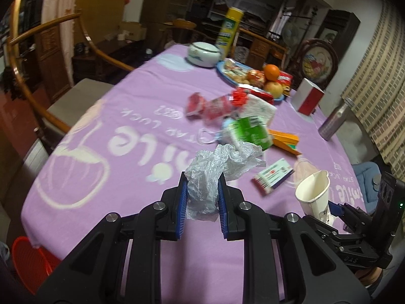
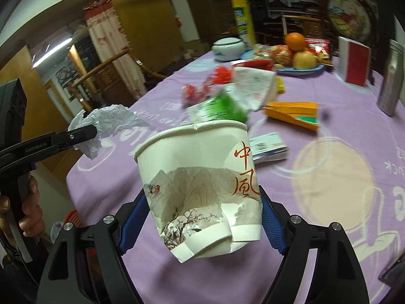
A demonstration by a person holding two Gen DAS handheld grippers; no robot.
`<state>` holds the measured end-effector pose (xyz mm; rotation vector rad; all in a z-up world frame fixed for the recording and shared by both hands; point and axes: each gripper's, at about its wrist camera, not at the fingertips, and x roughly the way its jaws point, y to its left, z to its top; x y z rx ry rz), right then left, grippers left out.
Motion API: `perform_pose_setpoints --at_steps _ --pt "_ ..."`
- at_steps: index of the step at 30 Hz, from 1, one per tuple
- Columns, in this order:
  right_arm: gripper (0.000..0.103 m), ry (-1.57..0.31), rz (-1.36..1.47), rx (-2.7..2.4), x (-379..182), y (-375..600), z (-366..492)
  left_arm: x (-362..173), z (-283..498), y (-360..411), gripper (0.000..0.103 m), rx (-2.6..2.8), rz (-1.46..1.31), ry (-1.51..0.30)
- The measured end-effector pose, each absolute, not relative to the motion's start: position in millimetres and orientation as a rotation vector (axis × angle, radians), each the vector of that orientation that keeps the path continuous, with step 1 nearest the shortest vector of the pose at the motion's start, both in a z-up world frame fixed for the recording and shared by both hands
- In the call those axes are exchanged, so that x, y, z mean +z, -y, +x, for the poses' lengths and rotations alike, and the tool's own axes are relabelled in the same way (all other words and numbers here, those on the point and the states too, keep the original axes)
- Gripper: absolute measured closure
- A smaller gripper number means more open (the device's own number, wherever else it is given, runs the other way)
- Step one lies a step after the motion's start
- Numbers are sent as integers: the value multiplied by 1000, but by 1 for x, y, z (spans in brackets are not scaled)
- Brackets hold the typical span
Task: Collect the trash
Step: 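Carry both items to the red wastebasket and open both tools to drop them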
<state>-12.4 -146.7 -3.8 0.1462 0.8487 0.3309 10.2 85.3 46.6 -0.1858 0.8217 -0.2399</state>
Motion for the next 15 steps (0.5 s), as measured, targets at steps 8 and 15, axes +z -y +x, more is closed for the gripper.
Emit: perform_pose_setpoints --at_steps 8,15 --pt "23 -840 80 472 7 81 -24 45 -33 -144 80 -131 -230 -788" --pt "23 -828 -3 638 22 7 -39 44 -74 -203 80 -1 -281 -751"
